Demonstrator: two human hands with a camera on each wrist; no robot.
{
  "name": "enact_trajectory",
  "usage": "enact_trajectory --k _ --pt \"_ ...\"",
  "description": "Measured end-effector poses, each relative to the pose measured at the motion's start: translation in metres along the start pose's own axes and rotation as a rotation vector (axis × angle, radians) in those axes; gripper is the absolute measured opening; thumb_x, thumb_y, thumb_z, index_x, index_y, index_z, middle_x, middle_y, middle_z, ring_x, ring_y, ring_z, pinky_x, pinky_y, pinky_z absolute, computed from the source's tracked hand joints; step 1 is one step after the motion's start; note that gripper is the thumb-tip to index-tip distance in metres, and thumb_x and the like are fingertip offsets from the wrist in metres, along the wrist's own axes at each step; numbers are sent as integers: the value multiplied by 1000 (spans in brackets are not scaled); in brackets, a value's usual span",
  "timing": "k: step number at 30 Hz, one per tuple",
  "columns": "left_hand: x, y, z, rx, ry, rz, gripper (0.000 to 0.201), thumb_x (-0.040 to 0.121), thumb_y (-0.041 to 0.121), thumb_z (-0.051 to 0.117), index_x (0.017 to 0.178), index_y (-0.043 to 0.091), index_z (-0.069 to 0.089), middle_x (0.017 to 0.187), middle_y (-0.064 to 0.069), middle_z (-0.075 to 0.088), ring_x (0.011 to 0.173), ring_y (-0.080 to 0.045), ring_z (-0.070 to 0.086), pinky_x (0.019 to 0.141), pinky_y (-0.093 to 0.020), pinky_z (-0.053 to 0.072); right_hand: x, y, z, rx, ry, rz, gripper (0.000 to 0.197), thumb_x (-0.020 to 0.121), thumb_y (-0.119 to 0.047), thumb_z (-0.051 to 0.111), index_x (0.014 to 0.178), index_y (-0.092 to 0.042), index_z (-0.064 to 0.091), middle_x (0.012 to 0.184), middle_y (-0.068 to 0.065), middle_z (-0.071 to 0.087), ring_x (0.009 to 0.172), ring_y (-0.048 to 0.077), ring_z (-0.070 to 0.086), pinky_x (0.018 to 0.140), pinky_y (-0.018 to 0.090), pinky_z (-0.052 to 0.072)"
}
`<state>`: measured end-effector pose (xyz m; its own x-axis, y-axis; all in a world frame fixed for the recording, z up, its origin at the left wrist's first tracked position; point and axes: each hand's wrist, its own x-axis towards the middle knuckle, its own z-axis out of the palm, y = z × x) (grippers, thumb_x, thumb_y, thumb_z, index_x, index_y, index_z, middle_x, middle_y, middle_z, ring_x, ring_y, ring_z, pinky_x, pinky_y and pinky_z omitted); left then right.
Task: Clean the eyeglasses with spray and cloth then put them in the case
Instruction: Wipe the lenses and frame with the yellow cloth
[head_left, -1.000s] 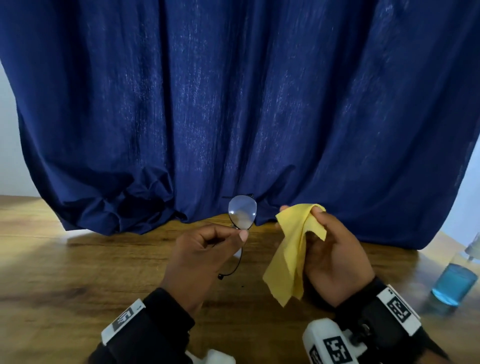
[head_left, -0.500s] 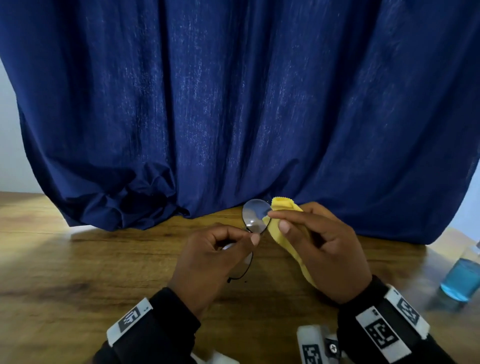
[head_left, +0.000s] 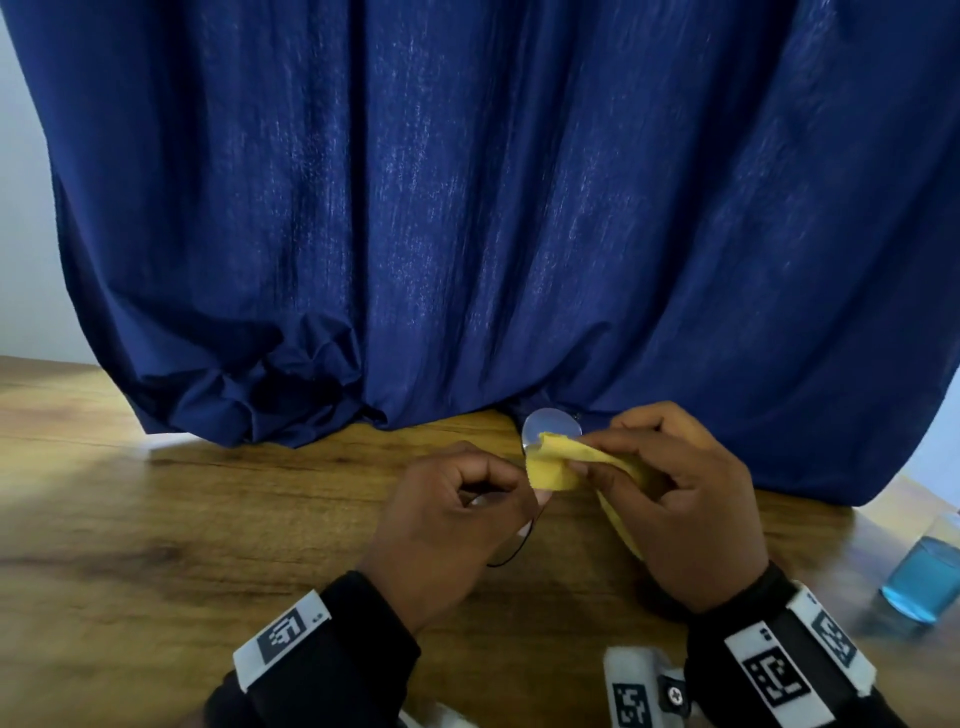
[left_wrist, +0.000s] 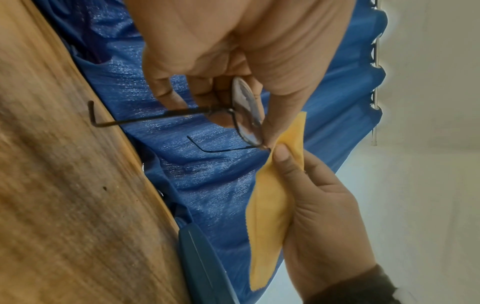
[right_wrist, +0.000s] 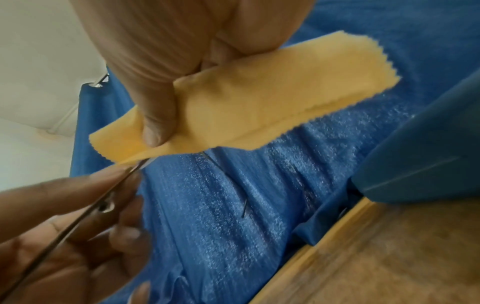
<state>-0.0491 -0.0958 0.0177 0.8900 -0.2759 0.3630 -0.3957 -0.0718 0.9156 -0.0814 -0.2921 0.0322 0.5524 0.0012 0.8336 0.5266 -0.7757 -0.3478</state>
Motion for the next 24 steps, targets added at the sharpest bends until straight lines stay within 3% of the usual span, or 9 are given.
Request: enact_trajectory --k 4,9,11,14,17,20,24 --pt "-1 0 0 15 4 9 8 81 28 82 75 23 80 81 8 70 75 1 65 65 -10 48 1 4 -4 -61 74 26 28 82 -15 81 103 -30 69 89 -12 66 80 5 63 67 16 49" --pt "-1 1 0 24 -4 -5 7 81 28 82 76 23 81 81 6 70 73 3 63 64 -8 47 2 2 -9 -168 274 30 18 84 -8 79 99 -18 75 94 -3 67 80 3 58 73 7 43" --pt "-1 1 0 34 -5 -11 8 81 29 82 77 23 81 82 5 70 73 3 64 63 -8 46 1 1 -7 -175 202 -2 17 86 -13 78 102 -18 76 97 -2 66 81 4 58 74 7 43" --pt "0 0 -1 25 6 -8 7 81 30 82 77 25 81 84 4 73 75 0 65 63 -10 47 0 -1 -2 -138 -44 -20 23 87 -31 69 107 -25 77 99 -11 62 92 0 58 78 4 43" --pt "1 -2 -1 14 10 7 6 81 32 81 76 27 81 81 7 73 75 -2 66 64 -13 49 0 -4 -3 -85 -134 -36 29 88 -46 64 105 -28 79 98 -14 62 91 3 61 72 16 50" --pt "0 -3 -1 8 1 4 6 80 31 82 76 27 80 78 12 70 71 1 63 62 -13 47 0 -2 -4 -52 -145 -48 25 87 -48 65 97 -30 80 97 -15 63 90 4 62 70 19 51" --pt "-1 -4 -2 62 -16 14 5 80 32 82 77 29 81 87 8 73 83 -2 68 70 -13 51 0 3 -3 -84 -51 -7 24 89 -43 64 101 -27 78 97 -15 70 86 -1 65 72 20 53"
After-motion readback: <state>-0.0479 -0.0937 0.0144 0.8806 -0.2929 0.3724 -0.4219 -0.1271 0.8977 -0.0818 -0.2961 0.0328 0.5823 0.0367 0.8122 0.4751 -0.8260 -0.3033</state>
